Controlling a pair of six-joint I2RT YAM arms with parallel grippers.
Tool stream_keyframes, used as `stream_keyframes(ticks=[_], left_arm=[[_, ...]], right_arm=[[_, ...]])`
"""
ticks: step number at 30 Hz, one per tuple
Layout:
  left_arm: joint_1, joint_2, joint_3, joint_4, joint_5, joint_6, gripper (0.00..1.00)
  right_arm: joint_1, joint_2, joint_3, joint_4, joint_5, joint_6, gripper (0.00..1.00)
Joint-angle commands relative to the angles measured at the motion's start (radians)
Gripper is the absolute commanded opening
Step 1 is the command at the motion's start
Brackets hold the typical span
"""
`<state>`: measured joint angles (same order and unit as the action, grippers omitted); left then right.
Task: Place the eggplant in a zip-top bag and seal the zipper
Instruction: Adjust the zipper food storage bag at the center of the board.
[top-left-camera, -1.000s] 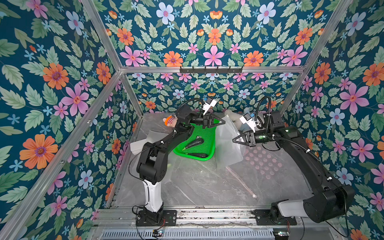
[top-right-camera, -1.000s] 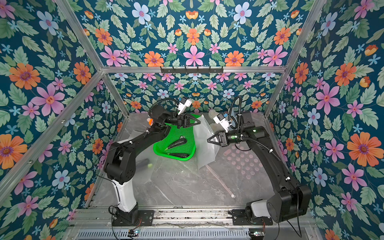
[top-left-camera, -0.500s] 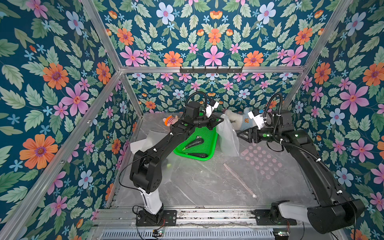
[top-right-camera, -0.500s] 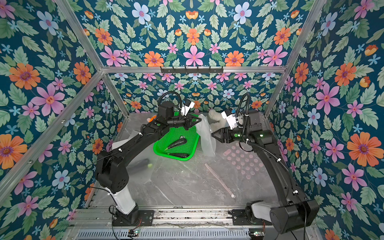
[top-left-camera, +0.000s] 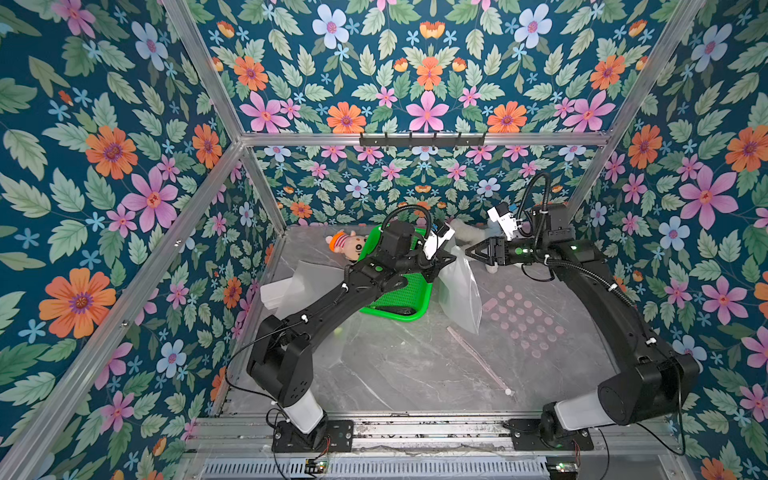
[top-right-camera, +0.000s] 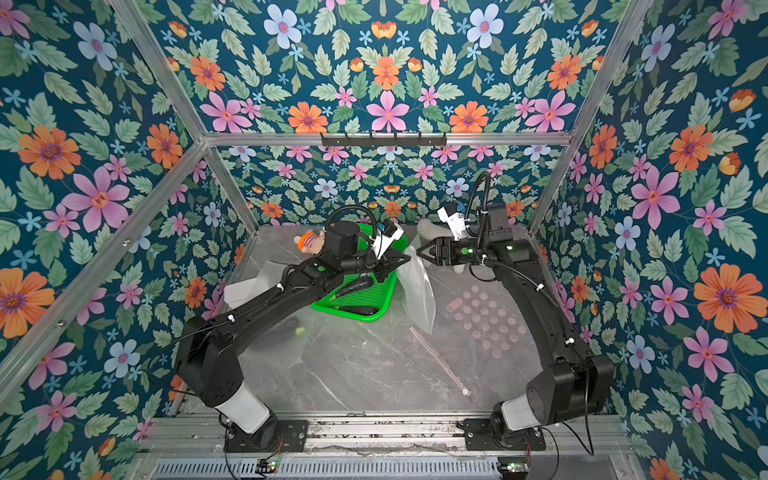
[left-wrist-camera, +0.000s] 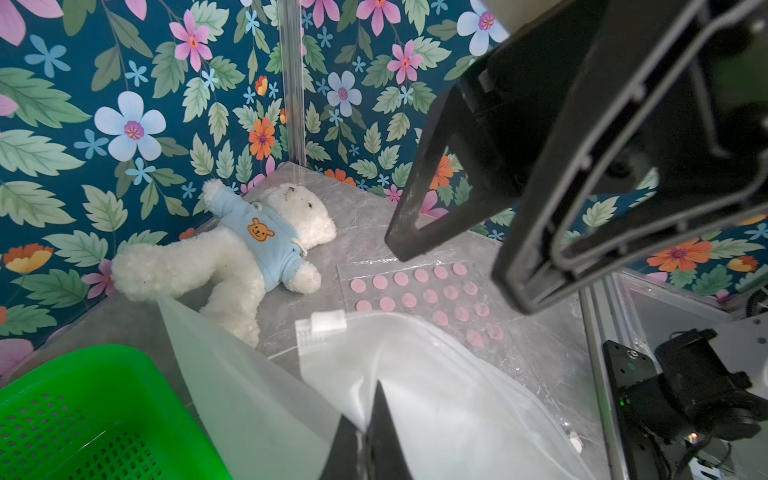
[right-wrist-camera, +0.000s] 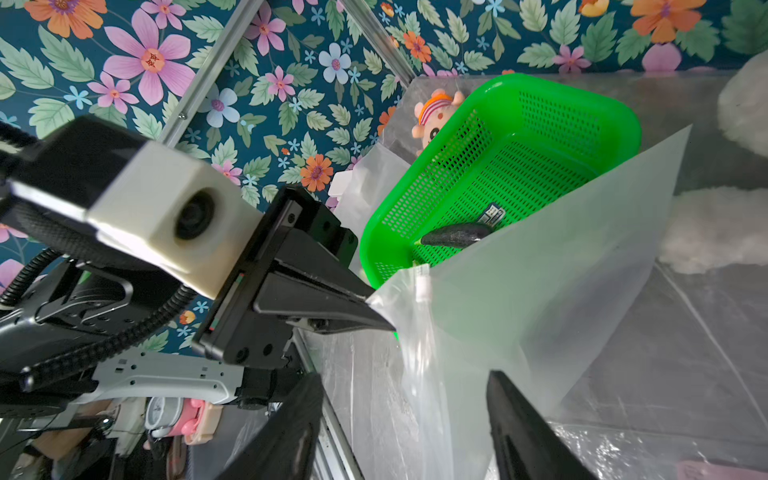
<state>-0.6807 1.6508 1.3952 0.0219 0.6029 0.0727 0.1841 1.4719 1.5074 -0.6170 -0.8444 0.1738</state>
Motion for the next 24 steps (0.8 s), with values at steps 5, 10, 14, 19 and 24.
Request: stream_keyframes(ticks=[5, 10, 14, 19, 24], left_arm=[[-0.028, -0.021, -0.003, 0.037, -0.069, 0.060, 0.00], [-0.030, -0.032, -0.022, 0.069, -0.077, 0.058, 0.00], [-0.030, -0.042, -0.026, 0.084, -0.075, 0.053, 0.00], [-0.031, -0.037, 0.028, 0.014, -0.048, 0.075, 0.19], [-0.018, -0.013, 0.132, -0.135, 0.045, 0.104, 0.47]], right_arm=[[0.001, 0.017, -0.057, 0.125, -0.152, 0.091, 0.57], [0.007, 0.027, -0.089, 0.135, -0.189, 0.090, 0.40], [0.009, 0.030, -0.093, 0.109, -0.182, 0.061, 0.17], [0.008, 0.011, -0.055, 0.064, -0.152, -0.028, 0.00], [0.008, -0.024, -0.025, 0.011, -0.107, -0.146, 0.00]])
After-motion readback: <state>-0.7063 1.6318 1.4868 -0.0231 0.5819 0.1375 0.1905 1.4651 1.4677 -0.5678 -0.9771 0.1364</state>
